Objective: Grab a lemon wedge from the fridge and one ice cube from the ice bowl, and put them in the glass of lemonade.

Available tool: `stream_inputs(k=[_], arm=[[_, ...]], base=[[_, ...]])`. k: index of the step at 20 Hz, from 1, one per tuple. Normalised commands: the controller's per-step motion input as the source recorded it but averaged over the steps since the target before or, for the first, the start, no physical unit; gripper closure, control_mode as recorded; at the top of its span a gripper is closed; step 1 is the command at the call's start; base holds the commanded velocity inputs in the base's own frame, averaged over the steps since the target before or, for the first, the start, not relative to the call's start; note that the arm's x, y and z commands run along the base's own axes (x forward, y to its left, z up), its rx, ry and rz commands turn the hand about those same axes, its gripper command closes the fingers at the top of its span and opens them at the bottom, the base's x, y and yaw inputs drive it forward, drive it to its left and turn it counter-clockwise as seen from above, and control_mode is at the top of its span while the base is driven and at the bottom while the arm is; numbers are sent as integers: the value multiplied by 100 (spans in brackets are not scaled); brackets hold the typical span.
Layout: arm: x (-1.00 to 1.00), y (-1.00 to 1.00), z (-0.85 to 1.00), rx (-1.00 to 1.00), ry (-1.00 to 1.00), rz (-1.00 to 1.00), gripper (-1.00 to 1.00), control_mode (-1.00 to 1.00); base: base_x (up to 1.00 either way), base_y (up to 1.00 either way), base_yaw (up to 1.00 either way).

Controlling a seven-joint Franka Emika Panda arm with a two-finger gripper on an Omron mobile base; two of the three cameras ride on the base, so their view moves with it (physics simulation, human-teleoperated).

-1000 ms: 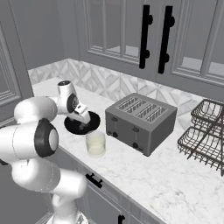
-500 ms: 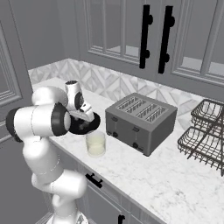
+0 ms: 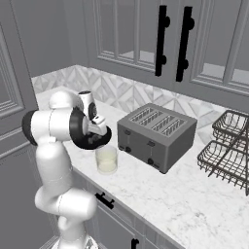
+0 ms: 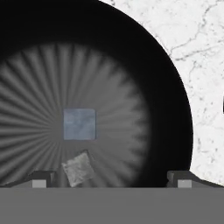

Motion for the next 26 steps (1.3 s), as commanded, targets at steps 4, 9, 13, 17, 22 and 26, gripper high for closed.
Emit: stream_inputs(k=[4, 9, 13, 17, 22, 26], arm=[[37, 6, -33, 0, 5, -3, -100, -100], [35, 13, -31, 0, 5, -3, -100, -100], [31, 5, -27, 0, 4, -4, -100, -100], [33, 0, -26, 0, 3, -3, -100, -100], [19, 0, -28, 0, 5, -3, -100, -100], [-5, 0, -33, 0, 7, -5, -100, -100]], base=[[0, 0, 0], [0, 0, 0], [0, 0, 0], [0, 0, 0], [0, 0, 0], [0, 0, 0]])
